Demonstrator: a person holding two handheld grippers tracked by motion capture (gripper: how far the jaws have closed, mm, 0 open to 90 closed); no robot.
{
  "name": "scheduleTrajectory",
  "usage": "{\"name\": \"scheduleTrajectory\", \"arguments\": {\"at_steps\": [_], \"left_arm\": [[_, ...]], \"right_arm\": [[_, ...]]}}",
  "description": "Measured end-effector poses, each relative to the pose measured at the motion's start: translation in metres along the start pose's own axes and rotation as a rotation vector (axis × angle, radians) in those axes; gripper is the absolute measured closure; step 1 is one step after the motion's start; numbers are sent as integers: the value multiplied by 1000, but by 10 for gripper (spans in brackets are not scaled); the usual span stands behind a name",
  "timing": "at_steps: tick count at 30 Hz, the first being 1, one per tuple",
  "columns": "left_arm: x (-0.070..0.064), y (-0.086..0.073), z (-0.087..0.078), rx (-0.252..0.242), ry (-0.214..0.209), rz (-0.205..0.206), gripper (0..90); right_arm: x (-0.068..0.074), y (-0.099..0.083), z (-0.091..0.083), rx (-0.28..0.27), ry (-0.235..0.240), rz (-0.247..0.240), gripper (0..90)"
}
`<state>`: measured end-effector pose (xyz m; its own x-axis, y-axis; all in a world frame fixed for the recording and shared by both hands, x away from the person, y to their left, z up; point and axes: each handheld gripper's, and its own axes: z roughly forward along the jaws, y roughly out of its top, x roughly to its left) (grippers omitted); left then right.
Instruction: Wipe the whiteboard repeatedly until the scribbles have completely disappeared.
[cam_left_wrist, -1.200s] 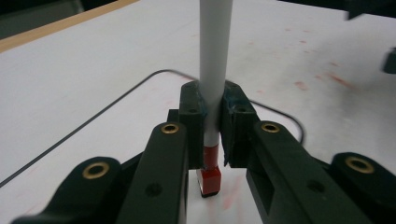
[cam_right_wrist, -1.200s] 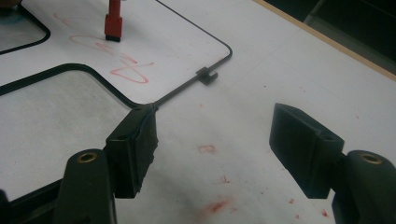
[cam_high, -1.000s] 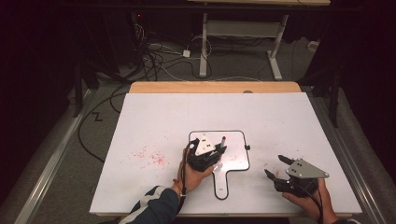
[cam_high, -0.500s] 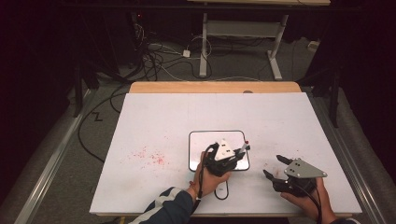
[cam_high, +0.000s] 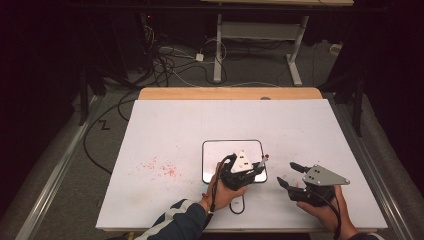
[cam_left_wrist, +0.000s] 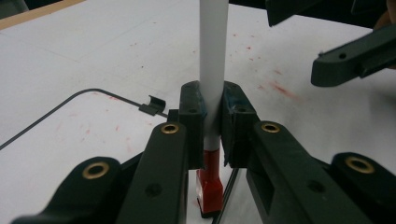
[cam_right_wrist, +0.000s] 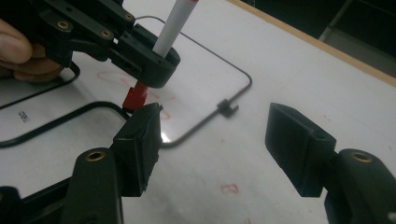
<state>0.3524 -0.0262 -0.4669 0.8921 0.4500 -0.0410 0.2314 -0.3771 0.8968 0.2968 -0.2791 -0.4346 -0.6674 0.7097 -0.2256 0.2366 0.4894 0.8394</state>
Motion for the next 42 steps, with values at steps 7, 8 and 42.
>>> {"name": "scheduleTrajectory", "arguments": {"at_steps": [7,8,42], "left_arm": [[21,-22,-38,23,13,15,789],[24,-26,-45,30,25,13,789],[24,-19,-76,-49,35,47,786]], "right_arm": [[13,2,10,29,17,-55,356],[13,2,10,29,17,-55,356],[37,70,60,-123,298,107,398]]}}
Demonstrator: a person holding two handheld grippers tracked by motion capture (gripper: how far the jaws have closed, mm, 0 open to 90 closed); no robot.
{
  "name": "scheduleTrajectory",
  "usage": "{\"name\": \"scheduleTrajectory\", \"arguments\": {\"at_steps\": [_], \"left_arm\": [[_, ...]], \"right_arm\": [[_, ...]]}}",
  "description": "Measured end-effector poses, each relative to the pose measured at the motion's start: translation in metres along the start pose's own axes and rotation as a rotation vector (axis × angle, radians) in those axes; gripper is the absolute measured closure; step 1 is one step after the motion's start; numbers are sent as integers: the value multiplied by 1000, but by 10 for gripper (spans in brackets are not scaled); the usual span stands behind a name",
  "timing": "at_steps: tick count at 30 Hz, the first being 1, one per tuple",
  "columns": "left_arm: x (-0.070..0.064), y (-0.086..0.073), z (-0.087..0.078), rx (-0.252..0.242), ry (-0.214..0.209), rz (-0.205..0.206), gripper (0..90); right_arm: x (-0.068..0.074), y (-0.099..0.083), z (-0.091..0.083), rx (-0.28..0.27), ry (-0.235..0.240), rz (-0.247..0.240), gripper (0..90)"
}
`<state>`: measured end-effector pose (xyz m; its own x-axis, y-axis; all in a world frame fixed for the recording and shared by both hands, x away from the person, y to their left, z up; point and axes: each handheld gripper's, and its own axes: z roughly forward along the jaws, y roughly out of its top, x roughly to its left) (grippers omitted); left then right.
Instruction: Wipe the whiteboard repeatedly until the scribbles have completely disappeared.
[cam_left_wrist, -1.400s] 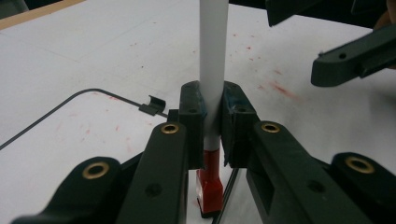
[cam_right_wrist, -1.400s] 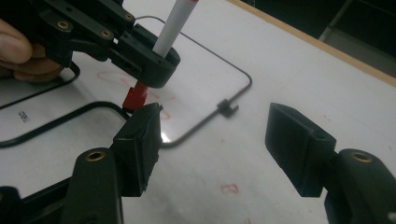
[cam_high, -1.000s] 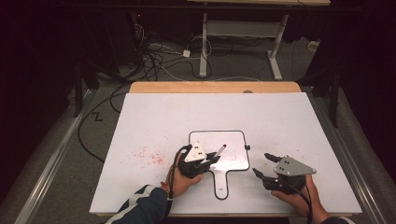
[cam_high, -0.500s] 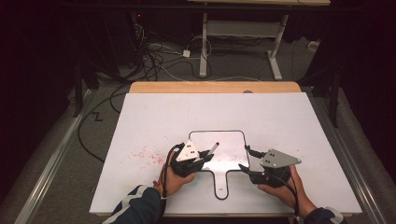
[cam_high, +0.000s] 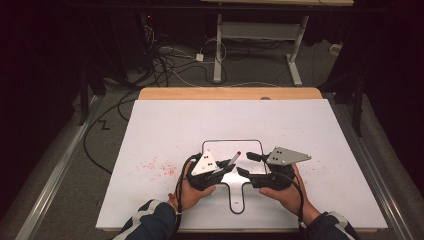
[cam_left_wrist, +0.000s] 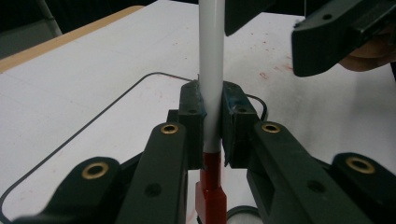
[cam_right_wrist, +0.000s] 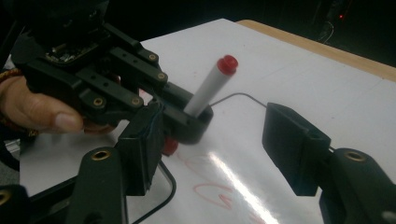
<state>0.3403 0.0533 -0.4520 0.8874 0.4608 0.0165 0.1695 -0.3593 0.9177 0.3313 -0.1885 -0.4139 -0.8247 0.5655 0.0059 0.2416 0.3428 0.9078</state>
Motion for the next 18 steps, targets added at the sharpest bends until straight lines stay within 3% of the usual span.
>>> {"name": "scheduleTrajectory", "arguments": {"at_steps": [8,9,18], "left_arm": [[-8,2,9,16,-2,31,786],[-7,2,10,16,-3,26,786],[-11,2,15,31,5,45,785]], "right_arm": [[6,2,11,1,41,17,497],[6,2,11,-1,38,18,553],[3,0,11,-18,36,54,688]]}}
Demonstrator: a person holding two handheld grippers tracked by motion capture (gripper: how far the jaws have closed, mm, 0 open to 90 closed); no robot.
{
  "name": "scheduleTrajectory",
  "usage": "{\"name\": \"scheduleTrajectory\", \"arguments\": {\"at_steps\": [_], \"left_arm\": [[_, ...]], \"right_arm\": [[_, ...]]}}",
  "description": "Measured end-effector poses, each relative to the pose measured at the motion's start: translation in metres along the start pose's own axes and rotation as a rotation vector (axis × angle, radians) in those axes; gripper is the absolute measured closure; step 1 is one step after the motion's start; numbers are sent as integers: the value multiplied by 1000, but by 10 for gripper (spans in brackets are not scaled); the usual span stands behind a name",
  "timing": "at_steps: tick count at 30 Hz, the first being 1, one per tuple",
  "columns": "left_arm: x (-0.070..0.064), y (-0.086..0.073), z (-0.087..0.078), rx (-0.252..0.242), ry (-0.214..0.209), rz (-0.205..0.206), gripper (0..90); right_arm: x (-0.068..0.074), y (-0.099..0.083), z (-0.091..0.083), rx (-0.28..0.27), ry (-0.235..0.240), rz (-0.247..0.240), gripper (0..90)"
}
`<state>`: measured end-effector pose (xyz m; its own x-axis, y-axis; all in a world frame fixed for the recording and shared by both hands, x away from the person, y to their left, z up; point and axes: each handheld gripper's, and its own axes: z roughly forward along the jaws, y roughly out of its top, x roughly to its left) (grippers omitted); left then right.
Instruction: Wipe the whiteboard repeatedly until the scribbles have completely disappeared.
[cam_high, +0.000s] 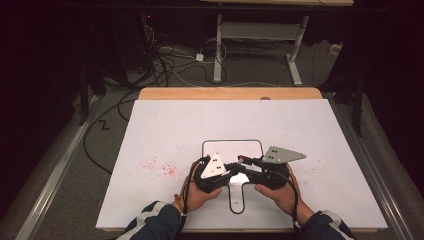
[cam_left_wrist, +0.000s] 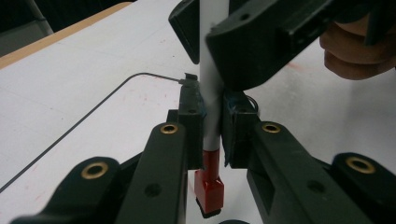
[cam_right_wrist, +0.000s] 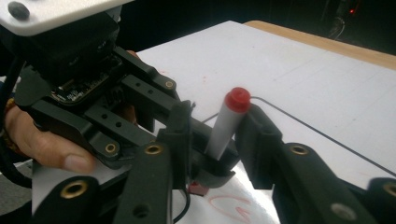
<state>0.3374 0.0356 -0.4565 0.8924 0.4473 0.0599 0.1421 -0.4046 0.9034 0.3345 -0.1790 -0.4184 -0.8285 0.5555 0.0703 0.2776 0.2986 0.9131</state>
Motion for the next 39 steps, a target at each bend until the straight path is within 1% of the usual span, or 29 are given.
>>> {"name": "scheduleTrajectory", "arguments": {"at_steps": [1,2,4,5,6,8,9,10,11,12,13,14,15,16,17,18,20,21,23,25,26,27,28,31,32,34,36,37,39], "left_arm": [[-1,0,1,4,4,3,784],[-1,0,2,10,2,7,783],[-3,0,3,14,11,16,776],[-3,1,3,22,15,25,732],[-2,0,3,30,15,18,689],[-1,0,-2,51,35,7,543],[1,-1,-7,57,39,9,529],[2,-2,-13,58,44,8,474],[4,-3,-19,69,69,11,391],[5,-5,-26,86,101,11,346],[8,-7,-31,81,94,17,322],[11,-10,-39,88,103,8,292],[14,-13,-46,81,108,19,267],[15,-17,-54,88,120,7,252],[16,-20,-63,102,159,-17,236],[17,-24,-71,110,184,-33,221],[17,-33,-85,125,229,-32,217],[17,-37,-92,128,230,-41,212],[16,-45,-104,145,274,-33,193],[18,-54,-116,152,281,-63,193],[18,-57,-121,158,308,-51,193],[19,-61,-126,164,326,-55,193],[20,-65,-131,164,325,-85,193],[23,-74,-144,161,352,-115,193],[24,-76,-148,151,346,-135,193],[26,-80,-154,150,369,-145,193],[28,-83,-158,132,369,-180,193],[29,-83,-158,129,372,-187,193],[29,-82,-156,135,376,-174,193]], "right_arm": [[-1,0,0,-4,8,5,703],[-1,-1,1,-1,-2,4,790],[-2,-1,0,-5,3,9,803],[-2,-1,0,-4,-1,8,805],[-2,-1,-1,0,-8,2,806],[-3,0,-7,8,-23,-11,808],[-5,0,-10,17,-36,-25,808],[-7,1,-14,30,-50,-39,809],[-10,0,-18,37,-66,-46,809],[-12,-1,-21,50,-72,-56,809],[-14,-3,-24,67,-86,-66,809],[-15,-6,-27,84,-113,-101,809],[-17,-9,-28,99,-127,-122,810],[-20,-12,-31,88,-119,-120,811],[-23,-12,-33,91,-137,-116,811],[-24,-11,-35,104,-167,-132,811],[-27,-11,-37,111,-216,-151,811],[-28,-11,-38,109,-217,-135,811],[-28,-11,-38,114,-238,-139,811],[-25,-11,-36,105,-196,-120,811],[-21,-11,-34,106,-183,-118,812],[-17,-10,-32,103,-163,-121,812],[-13,-10,-30,100,-148,-119,812],[-8,-8,-28,118,-165,-149,812],[-10,-8,-30,125,-184,-148,812],[-14,-8,-34,147,-254,-168,812],[-19,-9,-38,148,-273,-135,812],[-20,-9,-39,145,-275,-124,813],[-17,-9,-36,138,-261,-121,812]]}}
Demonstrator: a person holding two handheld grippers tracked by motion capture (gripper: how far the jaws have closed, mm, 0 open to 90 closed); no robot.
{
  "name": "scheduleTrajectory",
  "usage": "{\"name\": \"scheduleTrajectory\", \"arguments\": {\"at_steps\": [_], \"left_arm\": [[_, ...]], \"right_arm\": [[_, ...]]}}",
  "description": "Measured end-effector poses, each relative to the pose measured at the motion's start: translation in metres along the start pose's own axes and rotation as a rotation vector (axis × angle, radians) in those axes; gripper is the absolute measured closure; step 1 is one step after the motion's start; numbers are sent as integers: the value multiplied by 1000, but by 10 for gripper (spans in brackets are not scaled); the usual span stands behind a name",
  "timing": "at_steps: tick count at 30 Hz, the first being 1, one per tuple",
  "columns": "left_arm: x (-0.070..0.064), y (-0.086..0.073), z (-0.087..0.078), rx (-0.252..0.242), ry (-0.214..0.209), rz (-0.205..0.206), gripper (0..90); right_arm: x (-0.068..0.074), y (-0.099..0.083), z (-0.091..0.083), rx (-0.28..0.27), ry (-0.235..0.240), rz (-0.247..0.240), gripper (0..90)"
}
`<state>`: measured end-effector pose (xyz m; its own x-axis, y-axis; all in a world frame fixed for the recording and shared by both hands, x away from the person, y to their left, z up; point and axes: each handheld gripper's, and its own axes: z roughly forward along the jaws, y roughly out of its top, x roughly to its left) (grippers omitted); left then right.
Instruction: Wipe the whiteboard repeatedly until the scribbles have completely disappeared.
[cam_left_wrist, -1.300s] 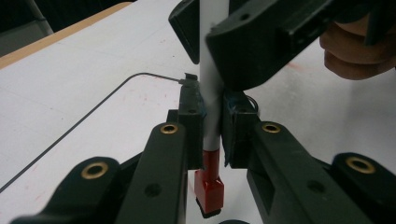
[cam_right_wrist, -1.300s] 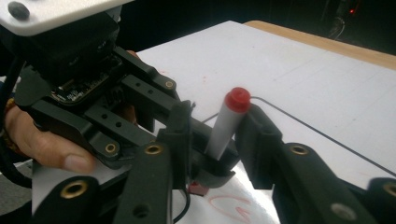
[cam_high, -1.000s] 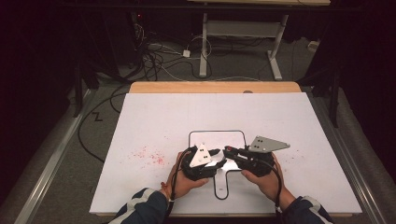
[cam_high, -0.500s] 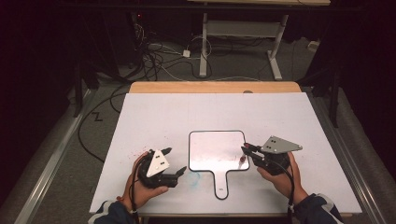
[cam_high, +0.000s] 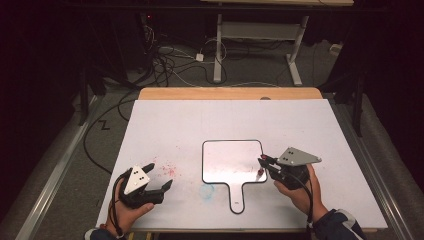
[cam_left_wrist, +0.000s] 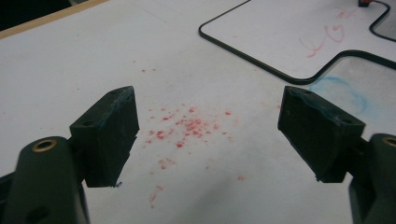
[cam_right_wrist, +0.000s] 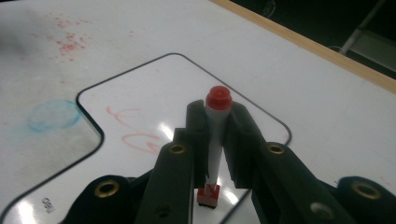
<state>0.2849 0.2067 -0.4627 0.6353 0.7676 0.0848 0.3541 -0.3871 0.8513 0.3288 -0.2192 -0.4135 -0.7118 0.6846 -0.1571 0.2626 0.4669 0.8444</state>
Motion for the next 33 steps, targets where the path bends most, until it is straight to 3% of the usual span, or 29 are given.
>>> {"name": "scheduleTrajectory", "arguments": {"at_steps": [4,6,9,11,15,18,20,22,25,27,30,31,33], "left_arm": [[-4,1,6,24,-12,42,193],[-5,2,8,30,-27,44,193],[-6,2,9,37,-24,56,193],[-6,2,9,36,-22,52,193],[-6,2,9,32,-25,50,193],[-6,2,10,32,-34,51,193],[-7,3,11,35,-29,56,193],[-7,3,12,41,-39,57,193],[-7,2,12,44,-41,58,193],[-8,2,13,45,-44,58,193],[-9,3,13,46,-48,62,193],[-9,3,13,45,-47,66,193],[-9,3,14,50,-50,66,193]], "right_arm": [[14,5,10,-32,61,7,813],[19,6,15,-50,102,11,813],[21,8,17,-45,91,-3,813],[15,7,14,-35,44,-15,813],[-2,2,10,-23,-24,29,813],[-1,2,11,-32,-11,36,813],[4,4,14,-44,46,53,813],[12,7,16,-42,65,22,813],[13,9,20,-44,43,-4,813],[5,8,24,-49,-12,-27,813],[-11,7,29,-57,-40,12,813],[-14,7,29,-60,-28,42,813],[-12,7,28,-55,-17,48,813]]}}
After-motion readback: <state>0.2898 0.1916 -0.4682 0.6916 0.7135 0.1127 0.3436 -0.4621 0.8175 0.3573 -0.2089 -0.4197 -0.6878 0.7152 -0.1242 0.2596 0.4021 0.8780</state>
